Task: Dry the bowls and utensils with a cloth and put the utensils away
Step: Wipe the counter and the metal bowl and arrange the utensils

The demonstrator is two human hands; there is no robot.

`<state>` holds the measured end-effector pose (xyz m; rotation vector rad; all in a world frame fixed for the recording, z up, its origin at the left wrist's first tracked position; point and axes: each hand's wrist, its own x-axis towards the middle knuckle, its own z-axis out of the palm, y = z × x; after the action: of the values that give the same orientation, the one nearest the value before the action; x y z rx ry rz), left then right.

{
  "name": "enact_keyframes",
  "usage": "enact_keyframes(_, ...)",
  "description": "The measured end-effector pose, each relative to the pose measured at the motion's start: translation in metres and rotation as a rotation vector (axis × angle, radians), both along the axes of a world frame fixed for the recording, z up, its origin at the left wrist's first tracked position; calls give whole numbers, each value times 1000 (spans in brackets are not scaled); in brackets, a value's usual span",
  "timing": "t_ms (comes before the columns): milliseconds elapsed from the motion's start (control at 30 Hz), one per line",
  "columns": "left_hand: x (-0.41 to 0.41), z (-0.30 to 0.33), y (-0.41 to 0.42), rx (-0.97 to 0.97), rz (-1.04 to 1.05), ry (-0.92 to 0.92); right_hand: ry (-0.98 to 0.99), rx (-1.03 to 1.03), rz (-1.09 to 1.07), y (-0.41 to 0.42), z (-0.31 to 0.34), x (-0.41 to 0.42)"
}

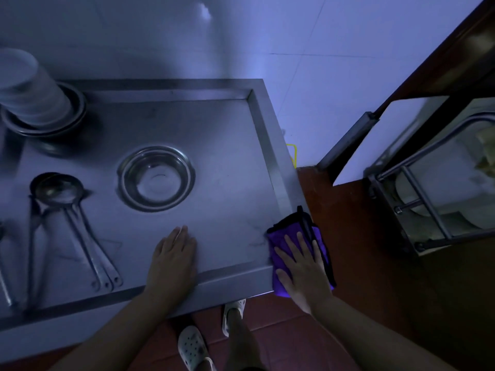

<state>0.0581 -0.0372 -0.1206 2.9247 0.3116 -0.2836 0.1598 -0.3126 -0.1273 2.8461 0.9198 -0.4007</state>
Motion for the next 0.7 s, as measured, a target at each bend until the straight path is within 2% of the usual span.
enact_keyframes(300, -51, 3, 22, -1, 91, -5, 77, 48, -42, 72, 0, -66)
enact_keyframes(700, -97, -6, 62, -27, 284, -44, 216, 2, 230, 176, -11, -83)
